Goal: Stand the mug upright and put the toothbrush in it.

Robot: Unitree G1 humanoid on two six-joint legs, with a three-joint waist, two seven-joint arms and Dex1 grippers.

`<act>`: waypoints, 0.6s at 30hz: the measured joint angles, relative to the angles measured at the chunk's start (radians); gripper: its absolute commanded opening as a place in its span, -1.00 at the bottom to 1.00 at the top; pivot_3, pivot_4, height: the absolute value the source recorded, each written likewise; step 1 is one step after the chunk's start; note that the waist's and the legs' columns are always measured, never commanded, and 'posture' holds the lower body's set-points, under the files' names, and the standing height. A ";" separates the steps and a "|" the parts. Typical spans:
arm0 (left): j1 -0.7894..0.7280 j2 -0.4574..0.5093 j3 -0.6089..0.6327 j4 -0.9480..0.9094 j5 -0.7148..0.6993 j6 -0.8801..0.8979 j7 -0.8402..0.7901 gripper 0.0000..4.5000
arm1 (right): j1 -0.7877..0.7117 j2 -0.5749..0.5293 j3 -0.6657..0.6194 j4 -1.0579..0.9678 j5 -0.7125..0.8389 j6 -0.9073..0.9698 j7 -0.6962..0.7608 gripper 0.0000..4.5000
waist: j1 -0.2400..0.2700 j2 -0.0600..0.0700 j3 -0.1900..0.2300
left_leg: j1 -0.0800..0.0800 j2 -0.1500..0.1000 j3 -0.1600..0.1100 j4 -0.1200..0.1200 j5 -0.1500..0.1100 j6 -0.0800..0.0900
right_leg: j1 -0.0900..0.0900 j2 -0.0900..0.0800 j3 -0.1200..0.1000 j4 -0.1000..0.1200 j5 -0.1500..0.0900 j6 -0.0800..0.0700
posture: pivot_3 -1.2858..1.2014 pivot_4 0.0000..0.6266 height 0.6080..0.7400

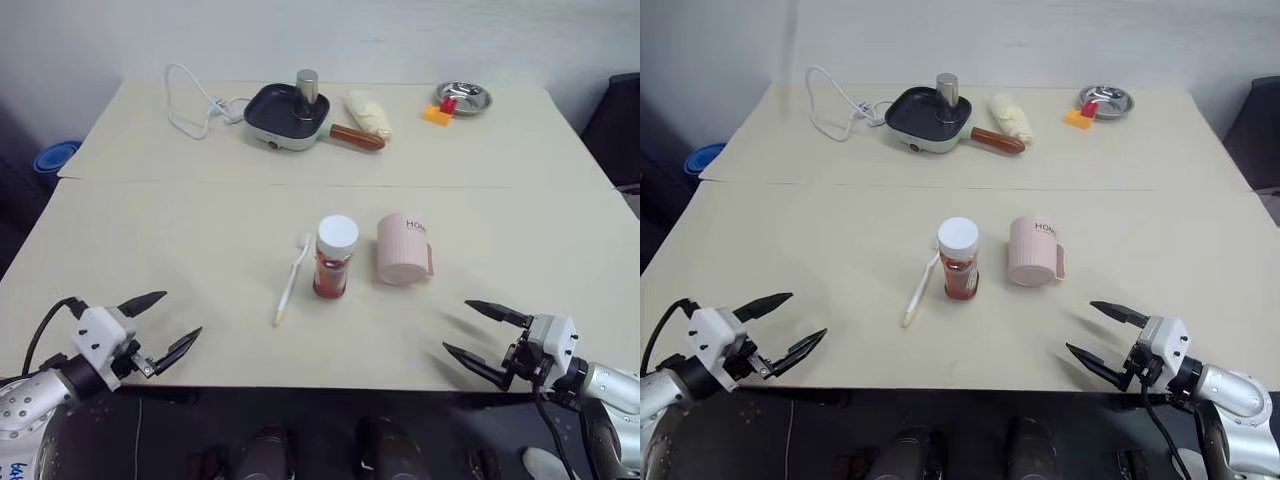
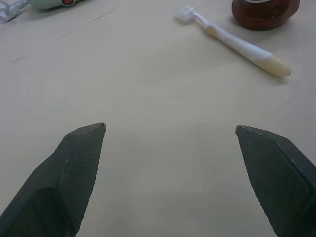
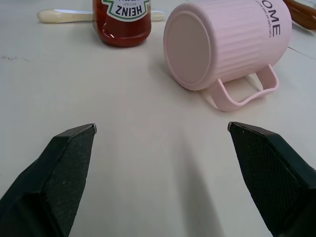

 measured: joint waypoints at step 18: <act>0.019 0.022 0.006 0.001 -0.066 0.067 -0.072 1.00 | -0.008 0.005 0.037 -0.067 0.005 0.054 -0.023 0.99 | 0.002 0.000 0.000 | 0.000 -0.001 0.000 0.001 0.000 0.000 | 0.000 0.001 0.000 0.001 0.000 0.000 | 0.03 -0.52 1.00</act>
